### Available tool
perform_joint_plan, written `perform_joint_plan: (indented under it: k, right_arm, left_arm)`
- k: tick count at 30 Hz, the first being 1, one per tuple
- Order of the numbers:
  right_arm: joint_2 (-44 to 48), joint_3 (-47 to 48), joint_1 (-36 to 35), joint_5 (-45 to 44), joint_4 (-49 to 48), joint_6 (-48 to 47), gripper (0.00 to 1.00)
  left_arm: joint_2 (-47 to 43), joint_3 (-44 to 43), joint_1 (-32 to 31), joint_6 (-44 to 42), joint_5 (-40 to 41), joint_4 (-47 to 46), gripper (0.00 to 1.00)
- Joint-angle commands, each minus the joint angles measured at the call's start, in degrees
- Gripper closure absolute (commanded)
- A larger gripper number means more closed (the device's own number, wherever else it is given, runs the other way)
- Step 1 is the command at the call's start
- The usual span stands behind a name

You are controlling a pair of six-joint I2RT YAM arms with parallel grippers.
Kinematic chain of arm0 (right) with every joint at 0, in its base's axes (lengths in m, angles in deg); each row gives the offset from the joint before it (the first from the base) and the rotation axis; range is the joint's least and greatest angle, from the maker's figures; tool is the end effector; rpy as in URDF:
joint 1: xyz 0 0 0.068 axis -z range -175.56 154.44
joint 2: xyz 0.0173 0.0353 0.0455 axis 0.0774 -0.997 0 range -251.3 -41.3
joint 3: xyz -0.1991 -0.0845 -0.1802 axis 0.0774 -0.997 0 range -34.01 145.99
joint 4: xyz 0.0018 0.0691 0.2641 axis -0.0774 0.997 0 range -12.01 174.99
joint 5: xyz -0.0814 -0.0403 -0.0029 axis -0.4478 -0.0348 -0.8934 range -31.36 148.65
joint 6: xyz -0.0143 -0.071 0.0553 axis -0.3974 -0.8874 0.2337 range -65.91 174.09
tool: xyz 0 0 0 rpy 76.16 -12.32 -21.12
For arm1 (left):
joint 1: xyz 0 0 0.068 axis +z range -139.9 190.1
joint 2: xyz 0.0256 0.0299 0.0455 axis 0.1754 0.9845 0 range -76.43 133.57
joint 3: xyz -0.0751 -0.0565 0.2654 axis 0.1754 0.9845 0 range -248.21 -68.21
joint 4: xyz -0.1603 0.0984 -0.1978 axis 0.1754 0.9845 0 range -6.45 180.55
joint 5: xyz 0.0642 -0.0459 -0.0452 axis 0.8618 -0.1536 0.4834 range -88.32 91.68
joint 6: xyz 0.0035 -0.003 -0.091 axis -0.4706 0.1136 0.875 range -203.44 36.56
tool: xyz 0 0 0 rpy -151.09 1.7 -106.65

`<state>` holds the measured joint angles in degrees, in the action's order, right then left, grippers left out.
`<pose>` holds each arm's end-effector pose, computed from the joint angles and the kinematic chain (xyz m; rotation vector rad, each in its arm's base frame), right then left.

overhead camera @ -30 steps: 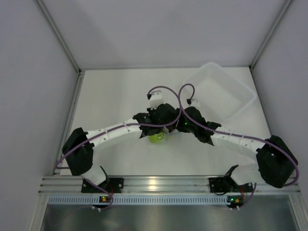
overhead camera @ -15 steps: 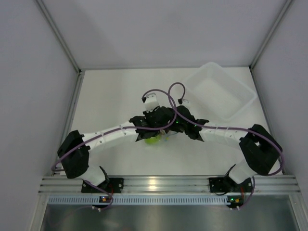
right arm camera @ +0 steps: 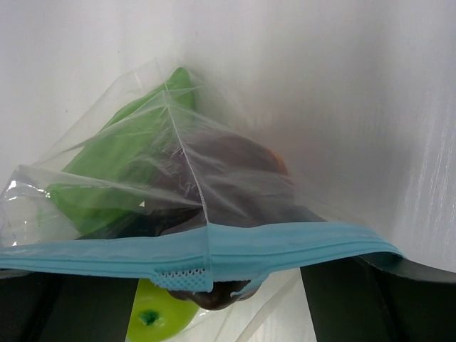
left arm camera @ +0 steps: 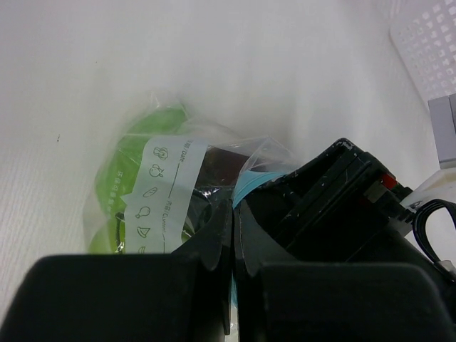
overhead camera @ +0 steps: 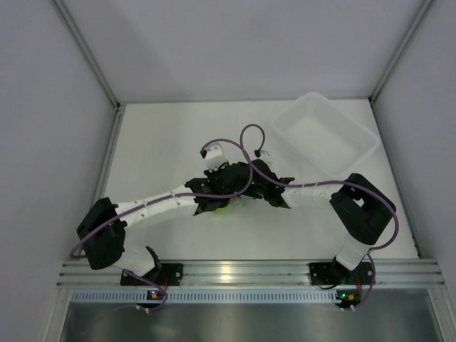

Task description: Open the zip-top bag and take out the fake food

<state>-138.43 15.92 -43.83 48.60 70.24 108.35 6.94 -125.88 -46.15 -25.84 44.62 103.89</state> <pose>0.2715 0.2829 0.1383 0.2210 2.3499 0.7391 0.2346 -0.2511 0.2309 -0.3599 2.1064 -0.2609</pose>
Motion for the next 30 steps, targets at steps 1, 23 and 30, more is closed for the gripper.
perform_joint_plan:
  k: [1,23,30]
  right_arm:
    - [-3.24,0.52,-0.86,-3.05,0.45,0.32,0.21]
    - [-5.63,2.37,0.55,-5.43,-0.33,-5.39,0.42]
    - [2.18,1.48,-0.42,-5.51,1.94,-10.22,0.47]
  left_arm:
    - [-2.34,0.89,-0.53,1.11,-0.13,-4.51,1.0]
    - [-4.1,4.85,-0.27,-0.39,-1.45,-6.71,1.0]
    - [-2.51,3.97,0.7,-1.35,-1.1,-6.63,1.0]
